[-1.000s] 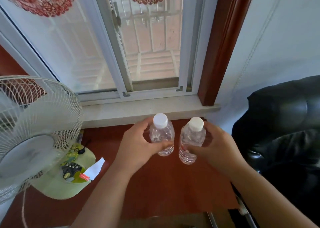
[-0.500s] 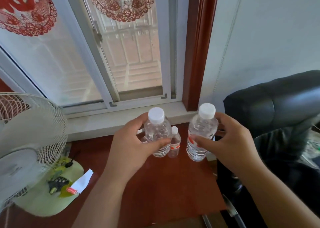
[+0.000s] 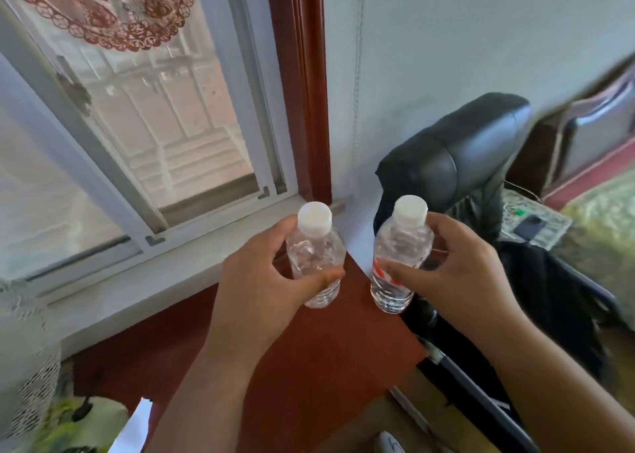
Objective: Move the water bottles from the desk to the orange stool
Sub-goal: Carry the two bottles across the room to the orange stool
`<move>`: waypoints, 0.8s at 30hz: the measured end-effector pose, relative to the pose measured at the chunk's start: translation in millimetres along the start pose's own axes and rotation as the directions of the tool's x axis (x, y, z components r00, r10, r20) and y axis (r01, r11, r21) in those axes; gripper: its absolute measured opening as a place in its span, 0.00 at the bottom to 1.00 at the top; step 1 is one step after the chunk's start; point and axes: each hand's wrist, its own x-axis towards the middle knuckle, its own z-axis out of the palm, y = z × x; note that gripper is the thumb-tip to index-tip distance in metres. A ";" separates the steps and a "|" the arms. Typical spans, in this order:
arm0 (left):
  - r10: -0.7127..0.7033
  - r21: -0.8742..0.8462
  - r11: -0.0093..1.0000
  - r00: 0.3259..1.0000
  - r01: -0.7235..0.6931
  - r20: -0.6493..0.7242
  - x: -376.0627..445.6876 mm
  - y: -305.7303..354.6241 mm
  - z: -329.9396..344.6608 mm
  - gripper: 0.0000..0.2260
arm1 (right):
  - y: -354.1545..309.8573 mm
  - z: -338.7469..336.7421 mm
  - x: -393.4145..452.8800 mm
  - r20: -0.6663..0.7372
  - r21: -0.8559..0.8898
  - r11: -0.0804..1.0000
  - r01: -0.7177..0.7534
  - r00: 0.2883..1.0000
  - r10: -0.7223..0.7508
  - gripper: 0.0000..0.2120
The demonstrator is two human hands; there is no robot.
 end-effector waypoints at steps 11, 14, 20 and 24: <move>0.314 -0.123 0.949 0.892 -0.289 0.326 -2.7 24.7 56.6 0.36 | 32.7 -47.2 -101.7 -0.321 -0.074 0.953 -0.295 0.911 0.257 0.36; 0.405 -0.223 0.913 0.816 -0.340 0.413 -13.2 48.4 79.5 0.34 | 42.3 -70.5 -133.3 -0.414 -0.078 0.925 -0.373 0.856 0.311 0.39; 0.509 -0.402 0.856 0.668 -0.326 0.542 -36.6 95.2 132.8 0.36 | 56.6 -117.7 -190.5 -0.591 -0.070 0.877 -0.476 0.728 0.348 0.35; 0.568 -0.494 0.817 0.559 -0.297 0.604 -61.2 134.9 168.5 0.34 | 63.9 -150.7 -228.5 -0.686 -0.010 0.853 -0.522 0.624 0.374 0.33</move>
